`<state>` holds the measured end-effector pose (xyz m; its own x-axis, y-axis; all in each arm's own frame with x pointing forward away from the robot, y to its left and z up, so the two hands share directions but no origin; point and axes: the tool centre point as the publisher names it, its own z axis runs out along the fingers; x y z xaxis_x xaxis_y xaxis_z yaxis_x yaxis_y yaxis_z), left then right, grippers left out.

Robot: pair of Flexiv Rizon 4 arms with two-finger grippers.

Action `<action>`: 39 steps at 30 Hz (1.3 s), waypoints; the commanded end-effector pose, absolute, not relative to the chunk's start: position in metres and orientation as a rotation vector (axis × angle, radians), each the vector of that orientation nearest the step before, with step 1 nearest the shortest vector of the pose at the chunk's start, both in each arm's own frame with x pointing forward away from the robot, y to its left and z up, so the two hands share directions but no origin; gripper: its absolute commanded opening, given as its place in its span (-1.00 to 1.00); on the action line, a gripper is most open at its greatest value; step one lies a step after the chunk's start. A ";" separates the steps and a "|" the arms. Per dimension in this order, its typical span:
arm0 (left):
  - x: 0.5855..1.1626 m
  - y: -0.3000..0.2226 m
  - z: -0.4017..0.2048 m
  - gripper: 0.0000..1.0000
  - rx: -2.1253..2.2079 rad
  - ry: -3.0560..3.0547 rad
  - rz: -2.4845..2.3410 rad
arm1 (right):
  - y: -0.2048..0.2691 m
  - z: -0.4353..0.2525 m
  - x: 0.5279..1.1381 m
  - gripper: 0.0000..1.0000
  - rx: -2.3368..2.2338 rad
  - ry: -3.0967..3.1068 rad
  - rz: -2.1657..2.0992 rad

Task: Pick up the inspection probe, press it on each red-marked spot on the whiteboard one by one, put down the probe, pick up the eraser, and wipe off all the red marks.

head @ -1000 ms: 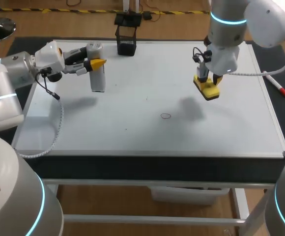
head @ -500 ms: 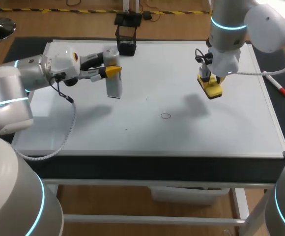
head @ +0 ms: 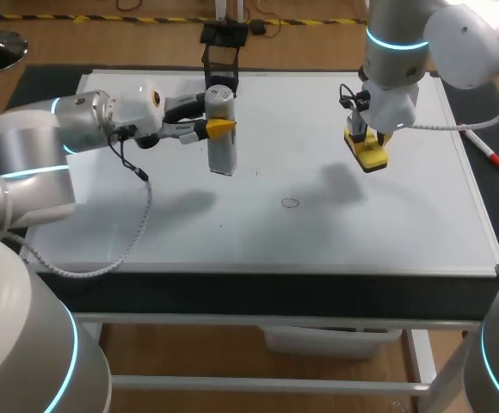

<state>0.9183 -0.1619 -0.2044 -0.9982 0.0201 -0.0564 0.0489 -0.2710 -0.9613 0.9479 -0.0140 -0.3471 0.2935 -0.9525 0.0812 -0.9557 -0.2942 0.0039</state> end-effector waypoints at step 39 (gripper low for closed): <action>0.912 -0.286 -0.248 -1.00 0.255 1.983 -2.852 | -0.015 -0.346 0.949 -1.00 2.485 -1.830 0.100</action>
<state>0.9084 -0.2846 -0.2443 -0.9488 0.3014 0.0941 -0.1897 -0.3060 -0.9329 0.9479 -0.0140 -0.3470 0.2936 -0.9525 0.0814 -0.9557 -0.2942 0.0040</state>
